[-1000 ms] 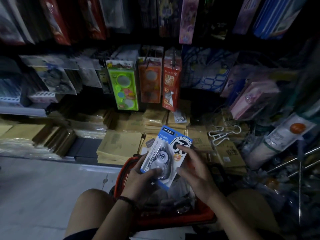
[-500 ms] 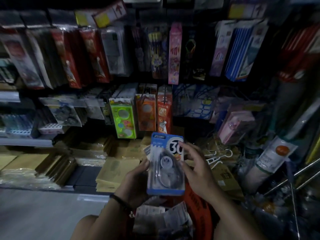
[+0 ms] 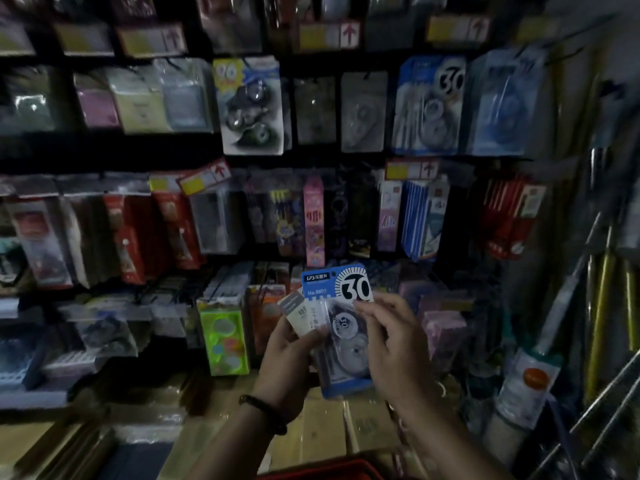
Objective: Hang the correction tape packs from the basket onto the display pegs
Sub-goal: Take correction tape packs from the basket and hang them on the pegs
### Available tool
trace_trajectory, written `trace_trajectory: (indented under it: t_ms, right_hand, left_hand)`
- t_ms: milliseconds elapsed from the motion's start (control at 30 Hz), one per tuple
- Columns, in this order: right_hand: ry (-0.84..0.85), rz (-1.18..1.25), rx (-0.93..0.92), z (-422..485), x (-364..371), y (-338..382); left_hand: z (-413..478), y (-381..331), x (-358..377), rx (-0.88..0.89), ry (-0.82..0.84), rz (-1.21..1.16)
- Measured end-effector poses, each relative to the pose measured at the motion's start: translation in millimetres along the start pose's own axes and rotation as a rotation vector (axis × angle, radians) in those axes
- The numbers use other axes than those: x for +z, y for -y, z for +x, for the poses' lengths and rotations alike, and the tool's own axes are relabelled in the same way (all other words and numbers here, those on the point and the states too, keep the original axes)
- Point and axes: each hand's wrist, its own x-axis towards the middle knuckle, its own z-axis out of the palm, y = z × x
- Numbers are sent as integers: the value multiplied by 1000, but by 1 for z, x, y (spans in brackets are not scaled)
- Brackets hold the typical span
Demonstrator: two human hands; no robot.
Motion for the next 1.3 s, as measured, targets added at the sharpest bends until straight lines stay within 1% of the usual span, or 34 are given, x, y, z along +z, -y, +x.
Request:
trace_trajectory:
  t_ms: [67,100,167,267,333,433,500,567,667,733,867,1000,1200,1300]
  right_hand:
    - [173,-101,-47,16,-12,9]
    - [210,-212,-102,25,-18,13]
    - [201,-391,-208,43,-29,20]
    - [232,-437,-172,77,-43,24]
    - [205,-373,-175,98,-50,23]
    - [108,-258,-174,132,-66,24]
    - [63,-276,-160,157,-78,22]
    - [12,-305,-172,183,-91,18]
    - [-64,-380,-177,223,-106,10]
    - [-94,-450,-182,248,-113,5]
    - [-105,-555,-188,289,-119,-6]
    - [-140,-633,-197,314,-119,-9]
    - [-131,-635,-158,329,-117,-7]
    - [-123,-627,-160,332,-115,-5]
  left_hand:
    - [14,-19,11,42,17,-5]
    - [22,-29,16,59,22,-3]
    - [37,-49,26,100,21,8]
    - [60,-78,47,210,33,81]
    - [73,-97,62,242,44,117]
    - [91,-126,79,247,99,157]
    - [103,-144,86,263,154,215]
    - [115,-157,91,284,176,246]
    - [134,-175,98,289,140,249]
    - [145,-187,103,332,117,266]
    - [159,-203,111,416,87,300]
    - [166,-211,114,431,85,306]
    - [163,-218,113,426,123,314]
    - [164,-220,111,432,110,314]
